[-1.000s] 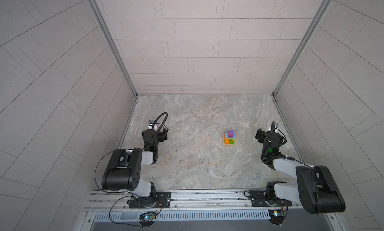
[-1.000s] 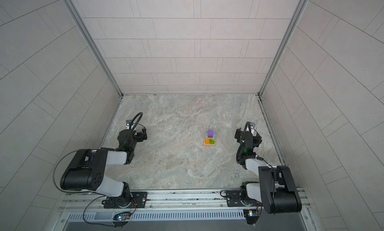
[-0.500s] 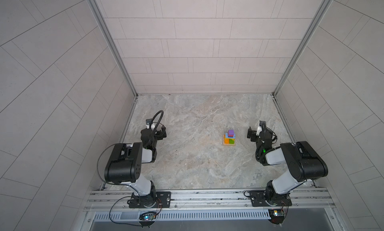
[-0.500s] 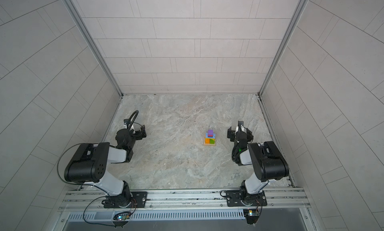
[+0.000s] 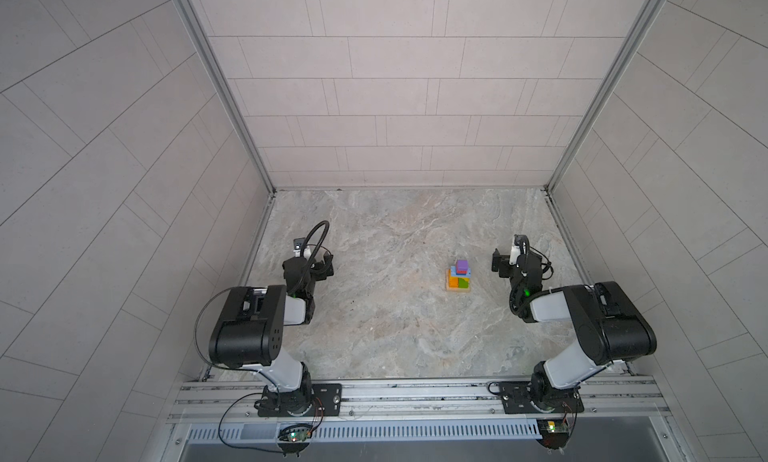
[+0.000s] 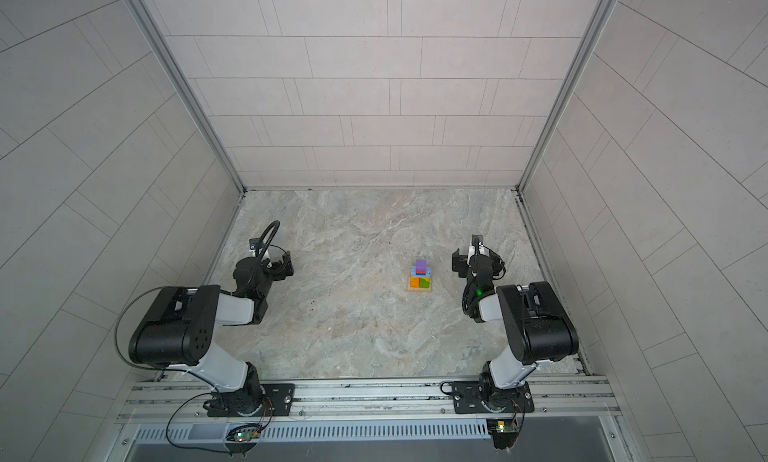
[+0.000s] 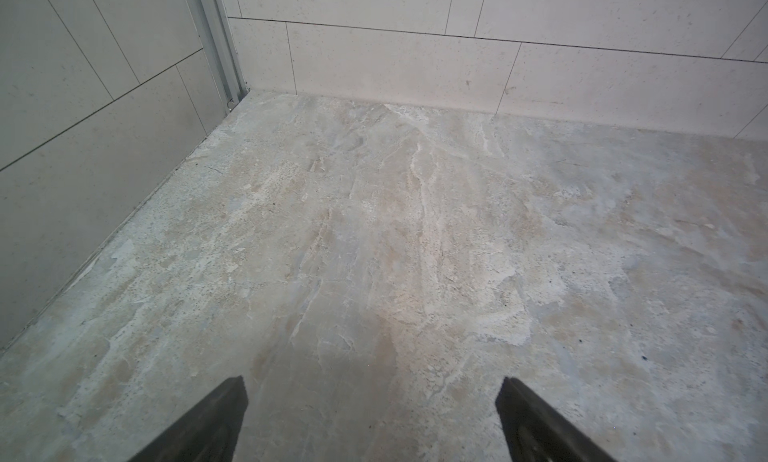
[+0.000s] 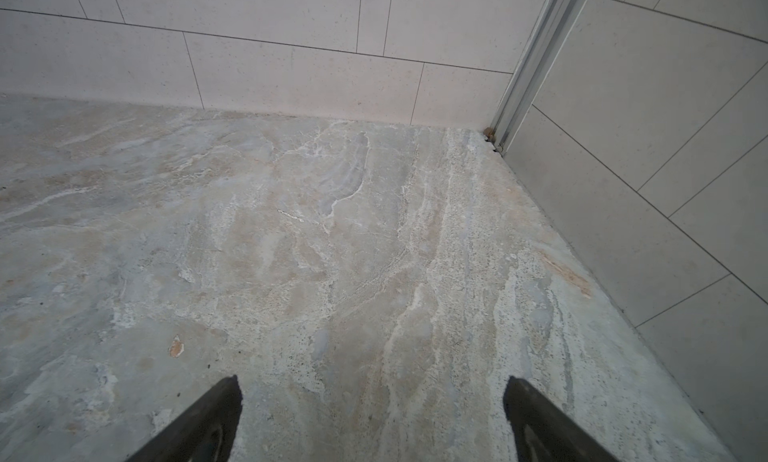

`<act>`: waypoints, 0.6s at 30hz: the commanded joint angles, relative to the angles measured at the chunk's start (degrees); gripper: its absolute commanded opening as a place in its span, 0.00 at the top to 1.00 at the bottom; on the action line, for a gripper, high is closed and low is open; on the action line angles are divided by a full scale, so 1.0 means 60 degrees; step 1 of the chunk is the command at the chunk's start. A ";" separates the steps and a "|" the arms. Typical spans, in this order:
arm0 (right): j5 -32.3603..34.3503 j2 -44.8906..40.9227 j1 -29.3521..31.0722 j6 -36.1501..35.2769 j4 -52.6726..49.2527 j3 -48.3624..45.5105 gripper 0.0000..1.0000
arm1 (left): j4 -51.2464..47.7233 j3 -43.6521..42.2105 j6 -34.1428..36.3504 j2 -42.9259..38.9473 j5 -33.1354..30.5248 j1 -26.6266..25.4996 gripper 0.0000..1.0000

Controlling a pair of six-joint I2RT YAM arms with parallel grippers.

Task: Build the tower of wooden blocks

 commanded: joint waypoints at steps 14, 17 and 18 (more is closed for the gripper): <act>0.0036 -0.0050 0.0037 -0.0219 -0.0060 -0.0014 0.00 | 0.0066 0.0148 0.0068 -0.0119 -0.0080 -0.0033 0.00; 0.0041 -0.0021 0.0041 -0.0222 -0.0095 0.0027 0.00 | 0.0066 0.0148 0.0068 -0.0119 -0.0083 -0.0041 0.00; 0.0051 -0.0024 0.0045 -0.0223 -0.0116 0.0027 0.00 | 0.0066 0.0148 0.0068 -0.0119 -0.0081 -0.0046 0.00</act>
